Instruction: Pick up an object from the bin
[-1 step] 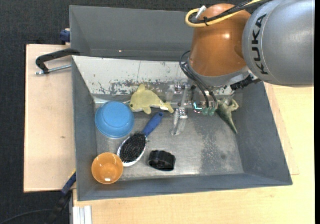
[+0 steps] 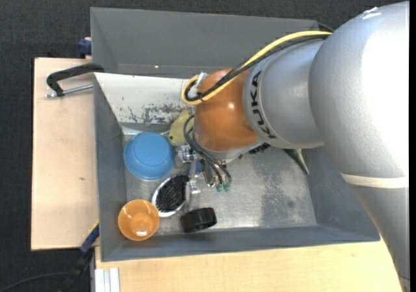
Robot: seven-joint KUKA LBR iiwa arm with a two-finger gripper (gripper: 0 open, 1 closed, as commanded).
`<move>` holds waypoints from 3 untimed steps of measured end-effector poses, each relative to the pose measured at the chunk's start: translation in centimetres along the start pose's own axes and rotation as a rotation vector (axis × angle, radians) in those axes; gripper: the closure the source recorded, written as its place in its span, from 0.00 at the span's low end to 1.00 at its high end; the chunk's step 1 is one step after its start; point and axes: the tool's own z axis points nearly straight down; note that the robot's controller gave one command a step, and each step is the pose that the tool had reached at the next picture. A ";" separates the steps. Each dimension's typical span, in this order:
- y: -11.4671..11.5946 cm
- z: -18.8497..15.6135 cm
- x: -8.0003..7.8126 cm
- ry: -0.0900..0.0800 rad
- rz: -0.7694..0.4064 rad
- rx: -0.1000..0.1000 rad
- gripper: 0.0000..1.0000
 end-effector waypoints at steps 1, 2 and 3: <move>-0.2 -0.4 -0.2 -0.008 0.005 0.000 1.00; -0.2 -11.0 0.5 -0.021 0.033 -0.002 1.00; -0.5 -18.7 -0.3 -0.022 0.041 -0.001 1.00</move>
Offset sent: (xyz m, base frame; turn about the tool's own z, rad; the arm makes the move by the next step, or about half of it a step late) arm 0.0000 0.0000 0.0000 0.0000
